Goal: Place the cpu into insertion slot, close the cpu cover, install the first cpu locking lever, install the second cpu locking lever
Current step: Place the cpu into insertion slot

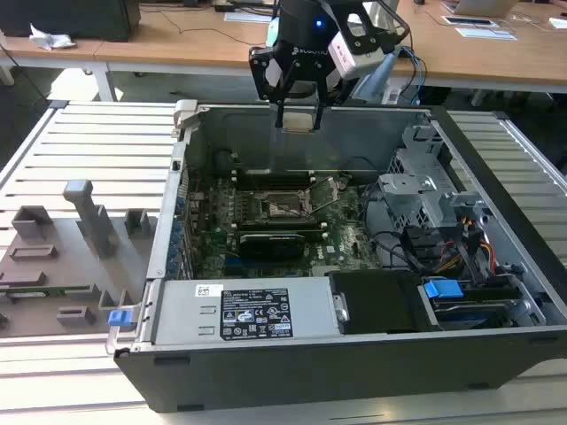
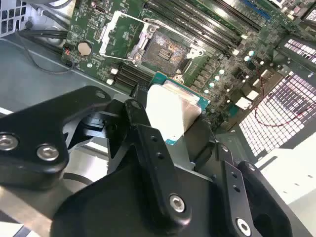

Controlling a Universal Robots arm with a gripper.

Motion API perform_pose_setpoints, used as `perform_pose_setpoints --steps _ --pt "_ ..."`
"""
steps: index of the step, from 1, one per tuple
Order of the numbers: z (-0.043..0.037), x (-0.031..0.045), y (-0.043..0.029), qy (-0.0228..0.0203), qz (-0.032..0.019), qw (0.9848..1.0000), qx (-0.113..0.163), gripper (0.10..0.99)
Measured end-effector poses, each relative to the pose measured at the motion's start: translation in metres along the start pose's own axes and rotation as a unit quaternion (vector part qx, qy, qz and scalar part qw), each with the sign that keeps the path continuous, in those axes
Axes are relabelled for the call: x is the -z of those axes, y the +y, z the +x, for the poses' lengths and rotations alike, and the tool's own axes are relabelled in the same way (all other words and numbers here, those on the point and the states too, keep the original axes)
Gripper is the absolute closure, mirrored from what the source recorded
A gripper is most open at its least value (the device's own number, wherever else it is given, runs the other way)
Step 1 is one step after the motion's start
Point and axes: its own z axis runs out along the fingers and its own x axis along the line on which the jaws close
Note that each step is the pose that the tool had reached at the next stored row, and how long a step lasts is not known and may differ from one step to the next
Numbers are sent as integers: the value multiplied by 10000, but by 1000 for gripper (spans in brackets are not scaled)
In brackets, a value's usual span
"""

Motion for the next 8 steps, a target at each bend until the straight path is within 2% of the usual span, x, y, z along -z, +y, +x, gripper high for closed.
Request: perform_pose_setpoints --steps 8 --pt "-2 -86 -8 0 0 10000 0 541"
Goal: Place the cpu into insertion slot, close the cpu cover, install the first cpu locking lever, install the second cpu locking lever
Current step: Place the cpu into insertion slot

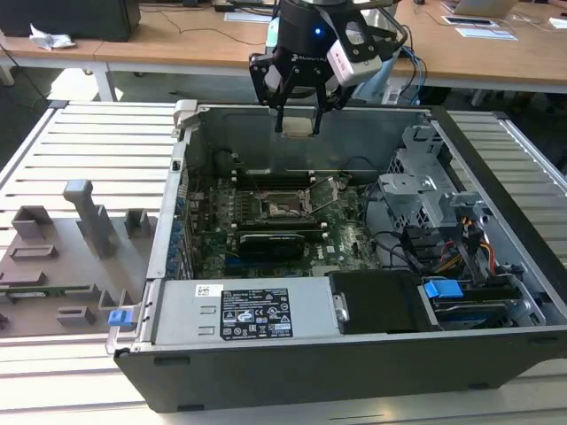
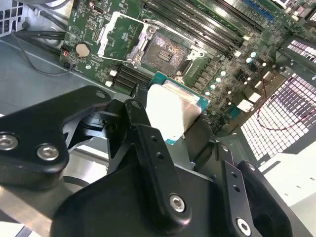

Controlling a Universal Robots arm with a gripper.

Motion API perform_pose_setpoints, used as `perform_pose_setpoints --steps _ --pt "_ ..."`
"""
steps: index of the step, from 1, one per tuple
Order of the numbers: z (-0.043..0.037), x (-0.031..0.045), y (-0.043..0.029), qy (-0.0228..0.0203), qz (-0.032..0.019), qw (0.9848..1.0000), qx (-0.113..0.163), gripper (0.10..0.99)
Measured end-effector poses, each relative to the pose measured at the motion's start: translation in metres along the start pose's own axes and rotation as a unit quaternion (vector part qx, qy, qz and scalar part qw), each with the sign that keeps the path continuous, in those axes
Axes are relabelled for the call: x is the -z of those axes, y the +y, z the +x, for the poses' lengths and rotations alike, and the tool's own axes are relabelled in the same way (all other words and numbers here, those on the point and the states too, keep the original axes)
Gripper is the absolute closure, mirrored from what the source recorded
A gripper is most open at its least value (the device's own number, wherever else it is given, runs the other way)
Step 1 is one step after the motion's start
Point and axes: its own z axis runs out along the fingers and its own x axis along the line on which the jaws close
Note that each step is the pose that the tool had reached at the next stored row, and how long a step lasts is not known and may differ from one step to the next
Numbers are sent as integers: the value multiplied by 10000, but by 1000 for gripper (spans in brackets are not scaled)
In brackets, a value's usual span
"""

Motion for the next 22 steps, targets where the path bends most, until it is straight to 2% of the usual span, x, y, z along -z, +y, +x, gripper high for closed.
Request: perform_pose_setpoints --steps 11,22 --pt "-2 -81 -7 0 0 10000 0 541" --pt "-3 -127 -11 0 0 10000 0 541"
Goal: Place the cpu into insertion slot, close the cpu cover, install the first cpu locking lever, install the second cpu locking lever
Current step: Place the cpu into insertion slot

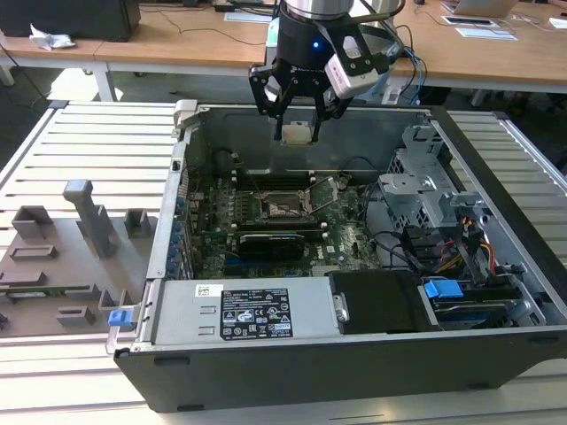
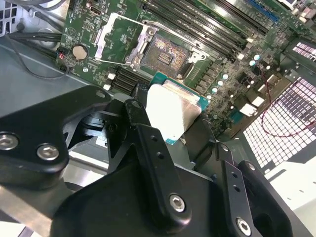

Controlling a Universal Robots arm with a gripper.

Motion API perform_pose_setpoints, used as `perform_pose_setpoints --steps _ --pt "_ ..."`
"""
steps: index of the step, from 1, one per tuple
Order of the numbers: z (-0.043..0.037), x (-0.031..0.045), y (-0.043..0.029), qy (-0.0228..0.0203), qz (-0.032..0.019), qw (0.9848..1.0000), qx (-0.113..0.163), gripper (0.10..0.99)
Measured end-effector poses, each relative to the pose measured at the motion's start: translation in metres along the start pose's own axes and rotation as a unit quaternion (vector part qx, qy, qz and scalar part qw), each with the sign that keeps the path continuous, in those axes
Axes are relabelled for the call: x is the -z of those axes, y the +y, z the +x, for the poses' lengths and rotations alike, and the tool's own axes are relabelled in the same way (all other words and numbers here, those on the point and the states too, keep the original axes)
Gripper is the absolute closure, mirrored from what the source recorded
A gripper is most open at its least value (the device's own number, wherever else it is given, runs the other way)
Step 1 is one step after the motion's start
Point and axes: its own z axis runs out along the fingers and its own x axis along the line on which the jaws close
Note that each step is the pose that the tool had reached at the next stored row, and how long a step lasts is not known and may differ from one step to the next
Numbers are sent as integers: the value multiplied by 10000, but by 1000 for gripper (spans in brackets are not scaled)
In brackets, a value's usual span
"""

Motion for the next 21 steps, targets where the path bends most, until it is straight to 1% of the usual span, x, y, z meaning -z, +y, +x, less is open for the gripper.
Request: perform_pose_setpoints --steps 19,21 --pt "-2 -107 -10 0 0 10000 0 541" --pt "-2 -127 -11 0 0 10000 0 541"
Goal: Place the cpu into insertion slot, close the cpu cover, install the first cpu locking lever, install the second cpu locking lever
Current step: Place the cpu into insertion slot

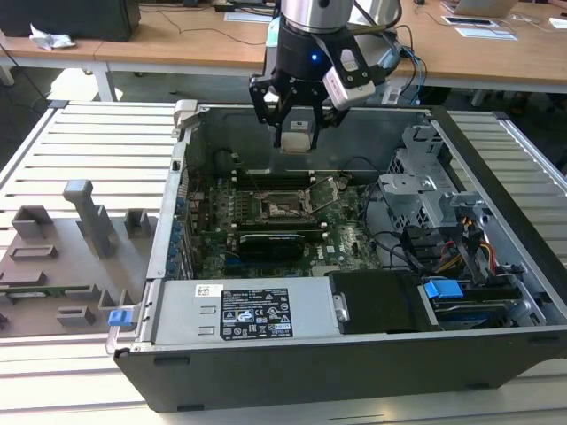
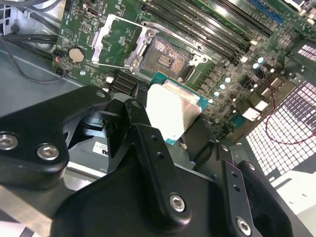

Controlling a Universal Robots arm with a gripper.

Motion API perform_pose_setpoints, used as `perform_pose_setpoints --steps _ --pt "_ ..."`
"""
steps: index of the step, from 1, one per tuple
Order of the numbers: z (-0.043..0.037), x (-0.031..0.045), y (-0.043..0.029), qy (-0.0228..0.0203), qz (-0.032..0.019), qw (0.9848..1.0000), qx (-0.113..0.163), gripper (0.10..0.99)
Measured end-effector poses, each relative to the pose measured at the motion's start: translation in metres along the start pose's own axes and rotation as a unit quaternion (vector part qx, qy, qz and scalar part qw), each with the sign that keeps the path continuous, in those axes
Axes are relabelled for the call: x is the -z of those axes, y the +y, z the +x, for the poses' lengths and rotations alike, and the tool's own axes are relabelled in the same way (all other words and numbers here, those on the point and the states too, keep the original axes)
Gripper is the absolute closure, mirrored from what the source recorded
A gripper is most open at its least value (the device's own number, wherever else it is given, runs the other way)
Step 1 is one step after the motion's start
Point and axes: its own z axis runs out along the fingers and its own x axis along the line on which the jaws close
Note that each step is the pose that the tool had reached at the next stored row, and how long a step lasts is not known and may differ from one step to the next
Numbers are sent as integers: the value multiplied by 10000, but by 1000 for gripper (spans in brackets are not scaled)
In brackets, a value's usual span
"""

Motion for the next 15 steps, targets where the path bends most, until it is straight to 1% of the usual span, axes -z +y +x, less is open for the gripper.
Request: perform_pose_setpoints --steps 15 --pt "-2 -105 -9 0 -1 10000 0 541"
